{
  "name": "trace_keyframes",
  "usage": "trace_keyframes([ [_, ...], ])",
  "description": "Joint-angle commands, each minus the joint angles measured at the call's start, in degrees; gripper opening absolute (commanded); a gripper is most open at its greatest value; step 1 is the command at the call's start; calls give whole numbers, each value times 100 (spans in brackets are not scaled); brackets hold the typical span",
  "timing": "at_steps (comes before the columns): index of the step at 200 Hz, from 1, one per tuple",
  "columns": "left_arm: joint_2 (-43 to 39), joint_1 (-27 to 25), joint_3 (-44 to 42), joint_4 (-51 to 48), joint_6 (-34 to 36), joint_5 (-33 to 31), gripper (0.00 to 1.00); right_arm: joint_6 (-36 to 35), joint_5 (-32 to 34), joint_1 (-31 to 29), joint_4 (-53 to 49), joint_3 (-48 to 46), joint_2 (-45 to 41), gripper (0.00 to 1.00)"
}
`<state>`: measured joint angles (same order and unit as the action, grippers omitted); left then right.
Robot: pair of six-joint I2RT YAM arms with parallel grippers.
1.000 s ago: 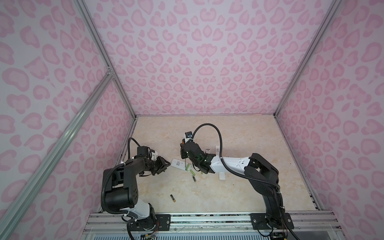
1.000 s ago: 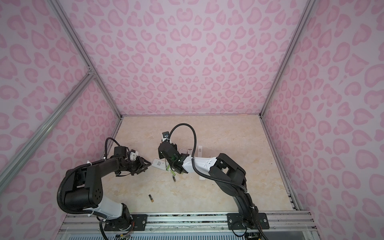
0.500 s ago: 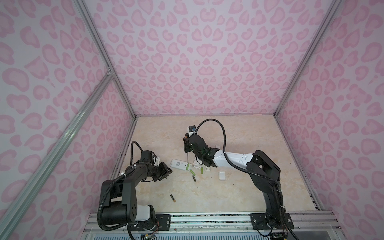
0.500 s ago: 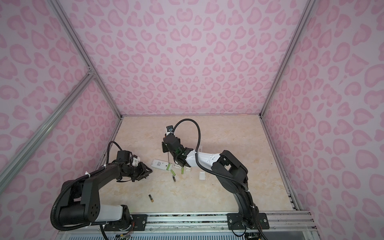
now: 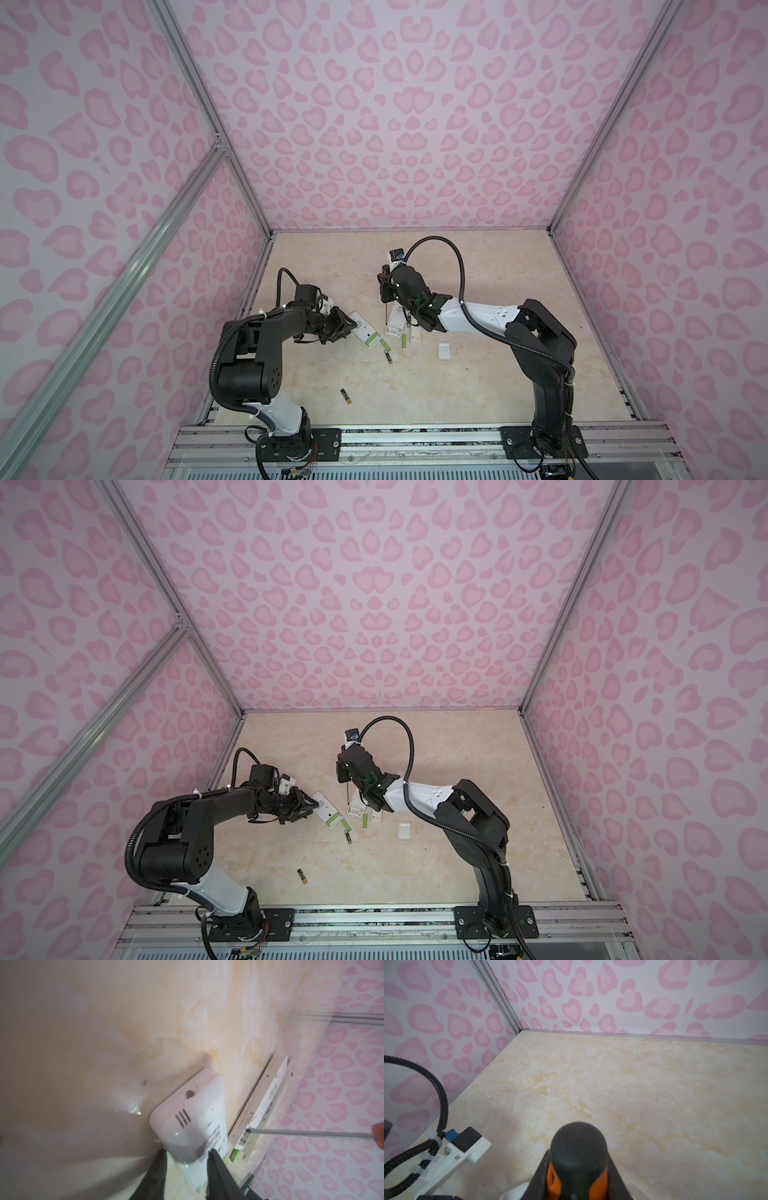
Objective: Unload the batteries from the remote control
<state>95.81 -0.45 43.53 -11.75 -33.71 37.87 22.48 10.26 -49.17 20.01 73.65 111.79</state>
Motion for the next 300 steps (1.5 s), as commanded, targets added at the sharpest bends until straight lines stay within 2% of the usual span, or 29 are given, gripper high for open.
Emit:
trace_keyframes([
  [1,197,-39,183,36,-74,-210,37,-70,-315,-9,748,-239,-123,0],
  [21,305,-65,235,147,-125,-128,37,-101,-727,-22,1245,-456,-214,0],
  [48,368,-145,211,271,-144,10,37,-122,-1667,-56,2122,-690,-108,0],
  [78,85,-144,106,200,-83,33,37,-299,-2384,-182,2876,-837,81,0],
  [147,-1038,18,-659,8,-268,-121,37,-949,-2496,-566,2832,-751,99,0],
  [174,-1481,14,-1129,-30,-512,-182,37,-1450,-2729,-570,3381,-1040,63,0],
  [205,-1925,-44,-1579,-24,-808,-239,37,-1554,-2943,-498,3626,-1091,139,0],
  [247,-2224,-180,-1863,35,-1068,-348,37,-1657,-3138,-458,3668,-955,289,0],
  [300,-2257,-639,-1862,189,-1444,-611,37,-1729,-3255,-462,3710,-938,438,0],
])
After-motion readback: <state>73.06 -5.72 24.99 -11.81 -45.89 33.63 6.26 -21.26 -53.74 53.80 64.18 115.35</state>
